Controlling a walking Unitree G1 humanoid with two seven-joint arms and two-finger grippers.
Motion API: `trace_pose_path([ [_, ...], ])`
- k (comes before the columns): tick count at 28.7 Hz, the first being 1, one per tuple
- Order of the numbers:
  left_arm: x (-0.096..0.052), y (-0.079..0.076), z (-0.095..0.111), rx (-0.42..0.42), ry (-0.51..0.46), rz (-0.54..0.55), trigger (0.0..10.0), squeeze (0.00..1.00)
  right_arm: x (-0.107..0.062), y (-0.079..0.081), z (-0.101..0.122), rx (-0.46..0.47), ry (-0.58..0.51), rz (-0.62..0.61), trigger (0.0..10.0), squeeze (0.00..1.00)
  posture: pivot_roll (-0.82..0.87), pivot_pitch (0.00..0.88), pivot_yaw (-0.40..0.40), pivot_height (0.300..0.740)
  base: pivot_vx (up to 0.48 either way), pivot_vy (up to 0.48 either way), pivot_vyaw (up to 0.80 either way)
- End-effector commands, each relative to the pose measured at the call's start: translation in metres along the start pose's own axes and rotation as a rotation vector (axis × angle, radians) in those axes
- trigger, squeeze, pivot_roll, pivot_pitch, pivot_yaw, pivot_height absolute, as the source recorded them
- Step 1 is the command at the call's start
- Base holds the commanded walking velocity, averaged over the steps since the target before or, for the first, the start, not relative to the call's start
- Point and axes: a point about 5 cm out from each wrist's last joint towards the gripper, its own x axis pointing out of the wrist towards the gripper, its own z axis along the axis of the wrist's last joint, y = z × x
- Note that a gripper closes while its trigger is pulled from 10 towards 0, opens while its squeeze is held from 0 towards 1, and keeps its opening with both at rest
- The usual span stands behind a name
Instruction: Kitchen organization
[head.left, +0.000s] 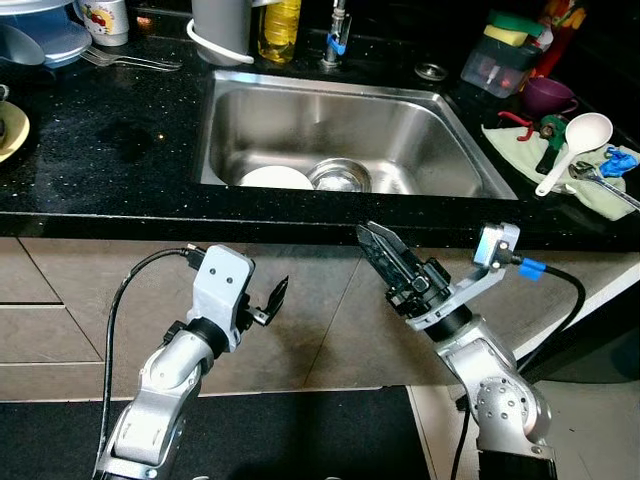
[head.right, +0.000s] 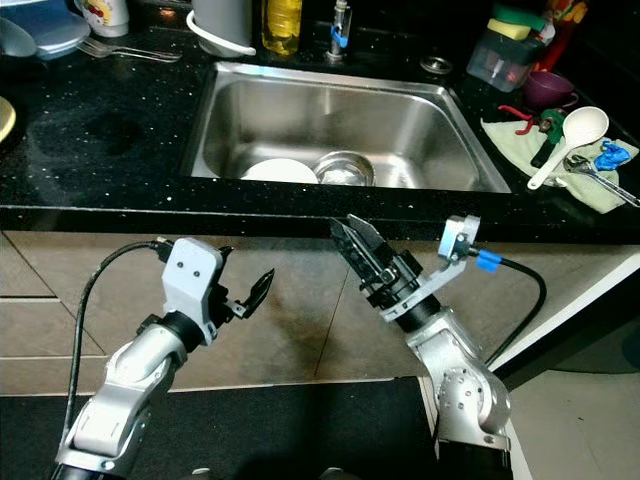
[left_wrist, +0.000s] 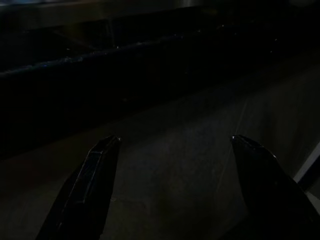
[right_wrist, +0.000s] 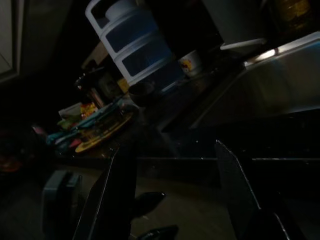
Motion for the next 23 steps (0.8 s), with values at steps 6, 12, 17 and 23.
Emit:
trace_pose_path([
  [6,0.0018,-0.0093,-0.0173,-0.003,0.050,-0.027,10.0,0.00,-0.0072,-0.0045,-0.0132,-0.036,0.086,-0.066,10.0,0.00,0.14,0.039,-0.120,0.740,0.000,0.000,0.00],
  [12,0.0015,-0.0108,-0.0186,-0.002,0.050,-0.029,10.0,0.00,-0.0093,-0.0056,-0.0128,-0.015,0.078,-0.077,10.0,0.00,0.14,0.032,-0.126,0.740,0.000,0.000,0.00],
  [17,0.0019,-0.0118,-0.0198,-0.003,0.046,-0.027,10.0,0.00,-0.0096,-0.0013,-0.0118,-0.001,0.065,-0.026,10.0,0.00,0.14,0.027,-0.129,0.740,0.000,0.000,0.00],
  [23,0.0025,-0.0127,-0.0201,-0.005,0.041,-0.029,10.0,0.00,-0.0101,-0.0001,-0.0105,-0.003,0.063,-0.014,10.0,0.00,0.14,0.029,-0.129,0.740,0.000,0.000,0.78],
])
